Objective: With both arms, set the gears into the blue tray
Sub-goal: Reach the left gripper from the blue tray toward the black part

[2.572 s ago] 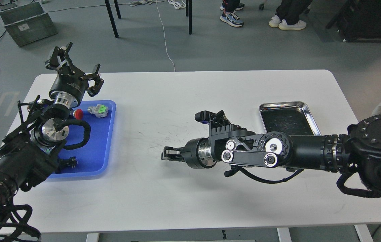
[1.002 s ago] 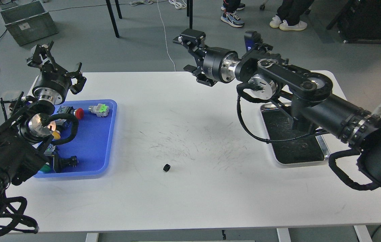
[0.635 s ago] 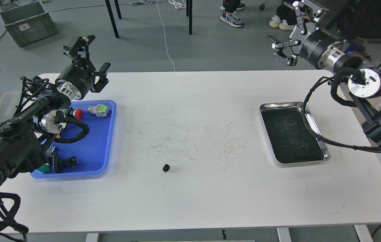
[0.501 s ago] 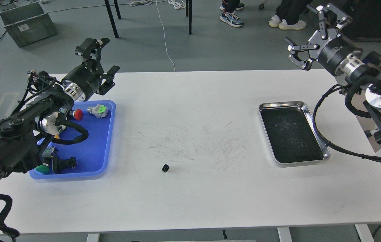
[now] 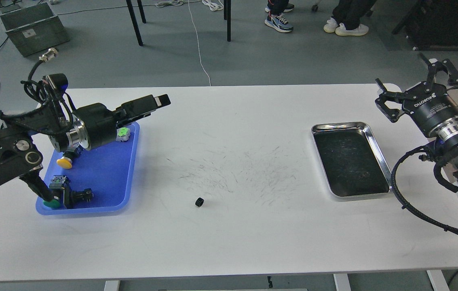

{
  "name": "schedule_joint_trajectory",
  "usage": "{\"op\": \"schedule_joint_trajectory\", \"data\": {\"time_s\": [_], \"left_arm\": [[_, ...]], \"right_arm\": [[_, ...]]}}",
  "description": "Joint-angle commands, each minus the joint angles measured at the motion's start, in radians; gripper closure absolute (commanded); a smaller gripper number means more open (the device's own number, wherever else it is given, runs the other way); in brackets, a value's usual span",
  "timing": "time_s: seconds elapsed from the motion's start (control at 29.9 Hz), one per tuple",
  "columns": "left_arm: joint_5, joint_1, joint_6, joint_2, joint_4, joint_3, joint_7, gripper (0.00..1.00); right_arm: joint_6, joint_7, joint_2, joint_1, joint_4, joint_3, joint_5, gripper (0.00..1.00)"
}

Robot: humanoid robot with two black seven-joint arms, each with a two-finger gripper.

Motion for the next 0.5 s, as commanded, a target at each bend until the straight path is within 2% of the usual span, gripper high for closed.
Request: {"op": "schedule_joint_trajectory", "data": {"time_s": [0.0, 0.2, 0.27, 0.47], "left_arm": [[0.208, 0.013, 0.039, 0.009, -0.091, 0.070, 0.042, 0.02], [0.506, 0.037, 0.038, -0.115, -0.101, 0.100, 0.201, 0.02], [0.558, 0.040, 0.038, -0.148, -0.101, 0.130, 0.259, 0.02], [0.653, 0.094, 0.041, -0.221, -0.096, 0.162, 0.396, 0.03]], "right_arm": [[0.000, 0.001, -0.002, -0.002, -0.011, -0.004, -0.004, 0.01], [0.000, -0.001, -0.002, -0.025, -0.019, -0.009, -0.006, 0.01], [0.000, -0.002, -0.002, -0.040, -0.031, -0.012, -0.009, 0.01], [0.000, -0.001, -0.001, -0.051, -0.071, -0.061, -0.009, 0.01]]}}
